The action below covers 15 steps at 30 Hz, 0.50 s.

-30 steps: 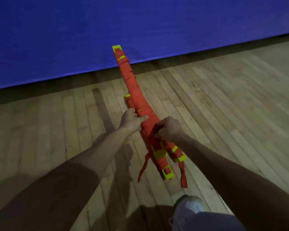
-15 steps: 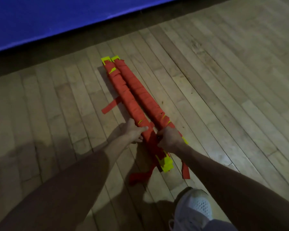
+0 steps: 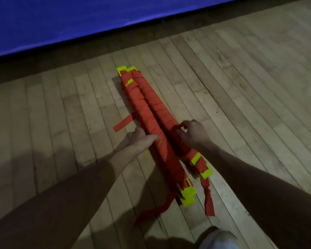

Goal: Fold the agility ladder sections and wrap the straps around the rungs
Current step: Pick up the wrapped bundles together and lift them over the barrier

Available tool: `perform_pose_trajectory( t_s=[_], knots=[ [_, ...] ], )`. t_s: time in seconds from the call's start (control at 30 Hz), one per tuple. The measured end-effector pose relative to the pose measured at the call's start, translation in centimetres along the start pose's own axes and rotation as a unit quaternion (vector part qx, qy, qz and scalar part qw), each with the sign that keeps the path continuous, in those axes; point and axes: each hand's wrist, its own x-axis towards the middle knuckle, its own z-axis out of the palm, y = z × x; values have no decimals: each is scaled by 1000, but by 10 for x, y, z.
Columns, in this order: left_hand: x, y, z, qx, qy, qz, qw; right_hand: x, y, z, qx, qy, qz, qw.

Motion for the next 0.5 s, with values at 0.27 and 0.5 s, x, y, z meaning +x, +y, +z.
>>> perform_pose_trajectory(
  t_s=[0.27, 0.5],
  knots=[
    [32, 13, 1, -223, 38, -28, 974, 41, -19, 38, 172, 1, 62, 983],
    [24, -6, -19, -267, -29, -64, 961, 34, -33, 56, 230, -24, 105, 967]
  ],
)
